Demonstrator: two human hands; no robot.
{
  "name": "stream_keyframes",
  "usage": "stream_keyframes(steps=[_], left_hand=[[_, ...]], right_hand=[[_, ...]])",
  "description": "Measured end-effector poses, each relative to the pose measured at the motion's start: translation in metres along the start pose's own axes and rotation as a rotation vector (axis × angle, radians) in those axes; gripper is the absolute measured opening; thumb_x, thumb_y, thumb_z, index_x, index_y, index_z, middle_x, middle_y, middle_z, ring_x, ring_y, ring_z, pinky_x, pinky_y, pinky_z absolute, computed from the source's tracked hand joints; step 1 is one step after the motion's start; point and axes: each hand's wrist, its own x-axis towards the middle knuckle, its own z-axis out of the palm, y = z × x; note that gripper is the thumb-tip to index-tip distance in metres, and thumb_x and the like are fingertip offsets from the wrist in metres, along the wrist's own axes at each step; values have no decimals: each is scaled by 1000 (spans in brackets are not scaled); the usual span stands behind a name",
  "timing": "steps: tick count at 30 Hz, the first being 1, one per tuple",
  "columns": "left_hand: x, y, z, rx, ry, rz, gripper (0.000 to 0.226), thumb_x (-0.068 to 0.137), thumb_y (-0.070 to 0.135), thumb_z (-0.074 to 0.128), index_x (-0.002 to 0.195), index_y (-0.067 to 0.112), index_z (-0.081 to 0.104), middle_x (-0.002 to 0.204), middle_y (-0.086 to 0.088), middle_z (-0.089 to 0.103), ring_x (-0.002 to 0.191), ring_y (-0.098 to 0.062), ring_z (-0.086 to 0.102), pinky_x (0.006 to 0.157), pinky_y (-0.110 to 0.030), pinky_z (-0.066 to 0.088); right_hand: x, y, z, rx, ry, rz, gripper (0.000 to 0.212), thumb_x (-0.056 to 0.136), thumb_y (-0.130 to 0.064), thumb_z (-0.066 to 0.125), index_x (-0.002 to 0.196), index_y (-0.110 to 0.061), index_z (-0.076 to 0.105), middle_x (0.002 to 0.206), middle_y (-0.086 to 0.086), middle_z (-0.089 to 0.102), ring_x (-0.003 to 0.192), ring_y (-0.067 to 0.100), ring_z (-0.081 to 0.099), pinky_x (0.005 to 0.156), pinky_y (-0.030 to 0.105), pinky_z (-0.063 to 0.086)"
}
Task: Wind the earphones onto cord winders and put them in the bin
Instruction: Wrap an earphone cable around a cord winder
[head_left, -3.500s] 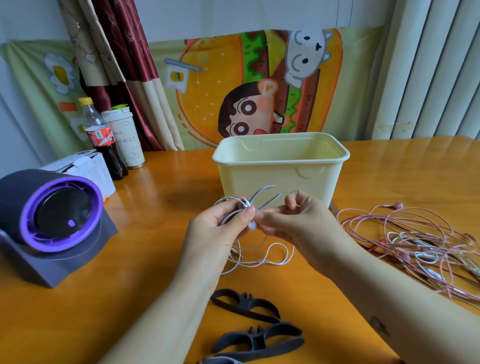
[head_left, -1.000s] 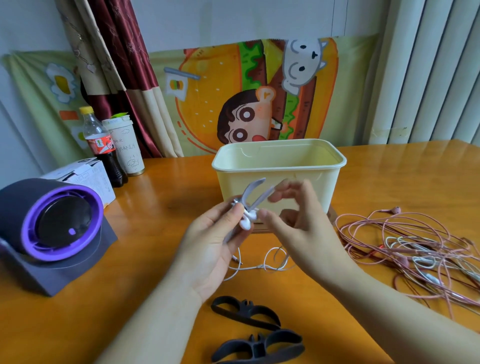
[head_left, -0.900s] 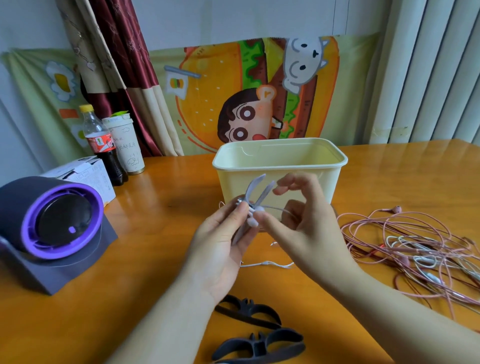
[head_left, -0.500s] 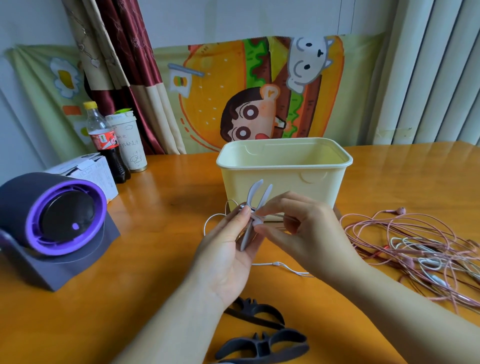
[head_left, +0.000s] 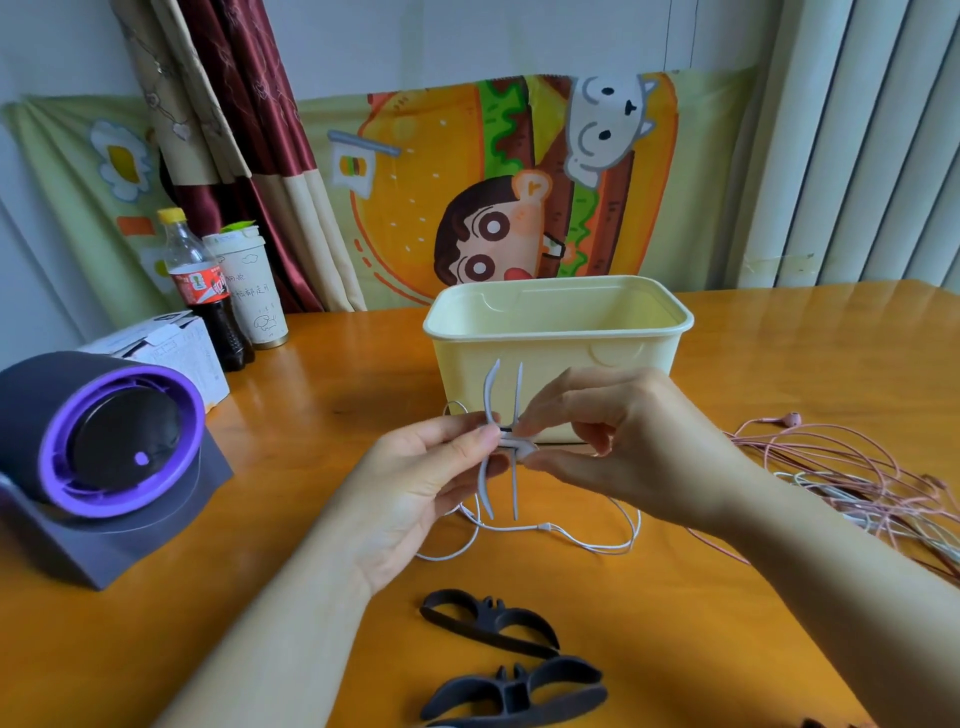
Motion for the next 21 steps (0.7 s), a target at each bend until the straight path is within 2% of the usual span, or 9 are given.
stream_keyframes(steps=[4,6,9,12,14,16,18,20,21], left_hand=[[0,-1,-1,61,-2,10,47,66,25,71,109,5,70,104,-12,75,93,-19,71,82,-23,56],[0,-2,0,45,6,34,45,66,26,71,105,6,72,103,-12,75,91,-18,71,84,-25,55],[0,-1,2,-18,19,71,38,65,26,69,98,9,75,100,-11,75,85,-14,70,88,-30,50],[0,0,2,-66,30,90,39,64,28,69,98,10,77,102,-12,75,83,-14,69,85,-29,51],[1,-1,2,-71,56,95,36,66,27,69,97,12,78,104,-15,74,89,-17,68,91,-32,49],[2,-2,3,-71,99,106,36,67,28,69,98,12,78,109,-17,72,97,-19,66,96,-33,47],[3,-4,3,-79,137,115,41,65,30,70,101,12,76,110,-14,73,97,-17,64,92,-29,46],[4,-5,3,-104,169,117,41,64,31,70,100,13,76,105,-8,75,93,-13,64,85,-25,46],[5,-5,3,-115,183,116,40,65,31,70,100,13,76,104,-7,75,92,-11,65,84,-25,46]], right_hand=[[0,0,-1,-12,-40,-9,20,78,-26,73,97,-18,75,92,-7,68,59,9,47,55,12,38],[0,-1,-1,69,-20,38,19,78,-24,76,97,-19,73,92,-8,67,58,8,43,55,12,37],[-2,2,0,396,58,285,33,75,-32,77,105,-24,68,76,-8,59,56,9,40,55,19,37],[-5,4,5,530,27,446,25,81,-35,67,100,-20,70,62,-8,56,55,8,42,54,21,33],[-6,1,14,490,-31,442,12,90,-22,61,90,-16,71,57,-14,59,52,-1,47,55,13,35],[-8,-3,28,338,-111,411,18,95,-16,57,84,-14,71,53,-11,55,48,1,44,53,11,34],[-9,-9,38,215,-178,379,26,97,-18,53,74,-14,66,49,-14,50,47,4,43,51,13,31],[-9,-11,40,136,-227,357,29,98,-18,50,70,-19,59,54,-21,53,56,1,49,55,12,34],[-7,-13,39,97,-258,360,29,98,-19,49,72,-20,59,56,-19,54,59,-1,50,56,13,35]])
